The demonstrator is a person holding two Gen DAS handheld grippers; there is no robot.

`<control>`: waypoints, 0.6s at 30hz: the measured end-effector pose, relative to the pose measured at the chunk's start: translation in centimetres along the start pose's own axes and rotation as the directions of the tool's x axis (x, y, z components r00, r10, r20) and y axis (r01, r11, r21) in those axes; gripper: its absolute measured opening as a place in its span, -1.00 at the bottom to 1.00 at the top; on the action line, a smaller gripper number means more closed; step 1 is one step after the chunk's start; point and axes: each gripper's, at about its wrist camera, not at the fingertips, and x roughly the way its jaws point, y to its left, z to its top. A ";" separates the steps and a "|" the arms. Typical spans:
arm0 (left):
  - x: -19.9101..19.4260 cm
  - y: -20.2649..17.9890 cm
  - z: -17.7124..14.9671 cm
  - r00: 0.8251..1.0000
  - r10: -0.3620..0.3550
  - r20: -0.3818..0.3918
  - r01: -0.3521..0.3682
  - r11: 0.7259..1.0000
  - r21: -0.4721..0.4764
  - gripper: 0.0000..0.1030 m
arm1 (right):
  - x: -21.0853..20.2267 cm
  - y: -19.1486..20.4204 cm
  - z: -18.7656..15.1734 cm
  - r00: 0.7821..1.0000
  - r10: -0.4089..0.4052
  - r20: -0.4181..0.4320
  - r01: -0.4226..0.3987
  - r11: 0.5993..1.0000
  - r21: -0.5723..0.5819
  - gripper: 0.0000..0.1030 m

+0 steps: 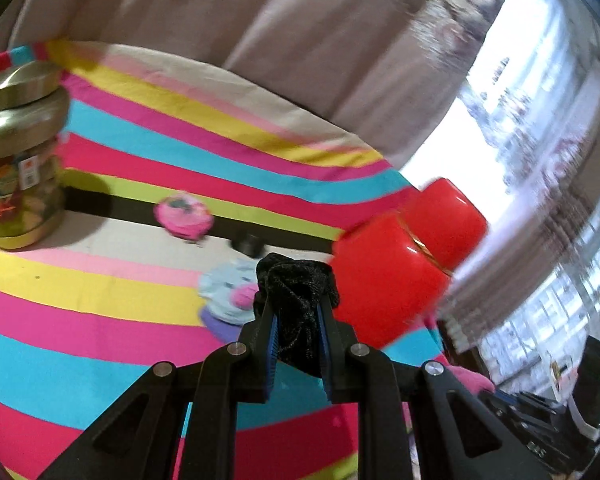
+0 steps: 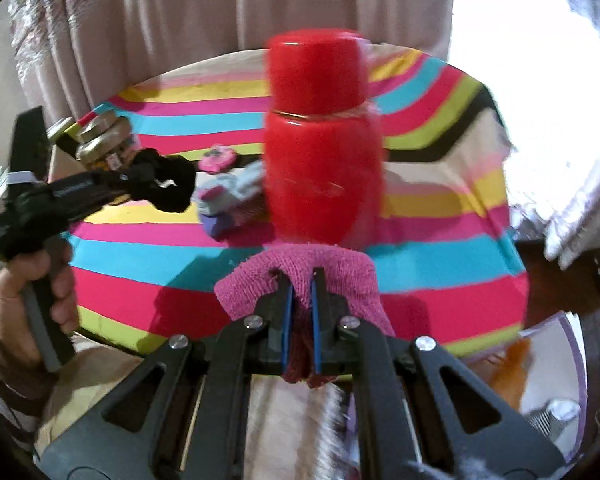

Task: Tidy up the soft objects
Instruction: 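Carry the black glove and pink glove over the white box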

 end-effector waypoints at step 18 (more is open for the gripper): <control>2.1 -16.0 -8.9 0.915 -0.230 -0.331 0.296 0.941 0.163 -0.65 | -5.6 -13.4 -5.8 0.973 -0.230 -0.021 0.230 0.951 0.205 -0.79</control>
